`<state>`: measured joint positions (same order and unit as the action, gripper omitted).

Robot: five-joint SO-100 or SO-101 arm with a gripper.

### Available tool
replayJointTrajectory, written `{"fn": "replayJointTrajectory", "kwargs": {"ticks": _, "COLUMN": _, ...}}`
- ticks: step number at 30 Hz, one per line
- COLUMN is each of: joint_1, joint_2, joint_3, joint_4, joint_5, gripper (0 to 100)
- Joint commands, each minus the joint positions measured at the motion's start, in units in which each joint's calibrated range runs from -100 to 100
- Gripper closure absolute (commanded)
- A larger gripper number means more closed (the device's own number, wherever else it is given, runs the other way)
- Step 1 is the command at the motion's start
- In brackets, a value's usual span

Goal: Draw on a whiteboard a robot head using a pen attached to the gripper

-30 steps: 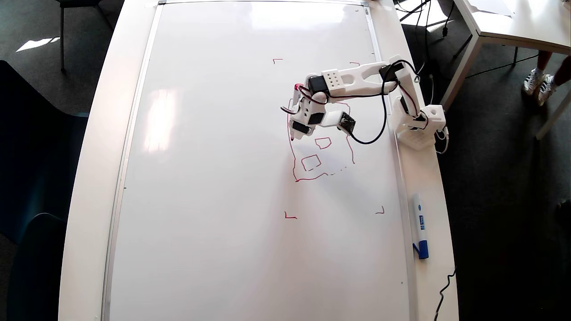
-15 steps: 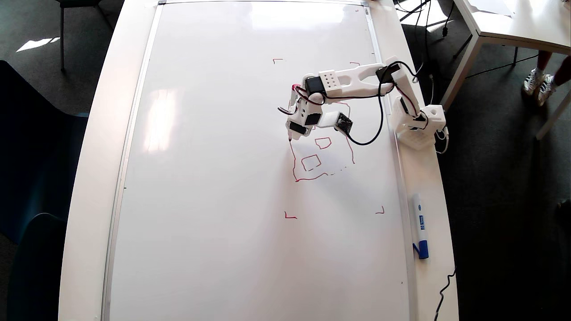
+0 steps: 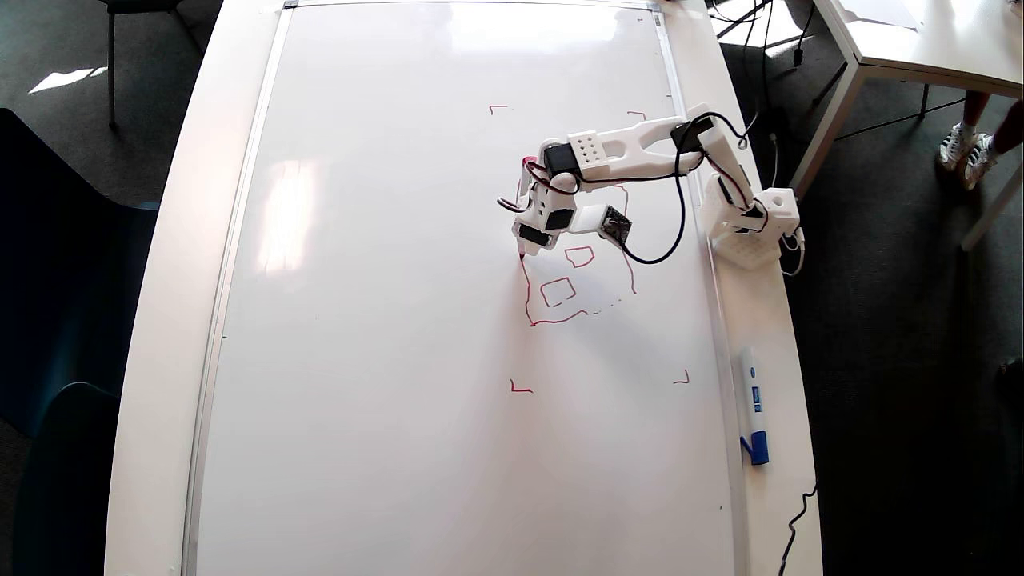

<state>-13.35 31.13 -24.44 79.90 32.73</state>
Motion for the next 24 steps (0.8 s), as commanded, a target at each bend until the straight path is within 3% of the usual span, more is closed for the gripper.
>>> {"fn": "replayJointTrajectory", "kwargs": {"ticks": 1, "joint_1": 0.8, "joint_2": 0.1, "joint_3": -1.2, "joint_4": -0.6, "joint_5": 0.2, "gripper": 99}}
{"fn": "replayJointTrajectory", "kwargs": {"ticks": 24, "joint_1": 2.9, "joint_2": 17.5, "joint_3": -25.0, "joint_4": -0.4, "joint_5": 0.2, "gripper": 99}}
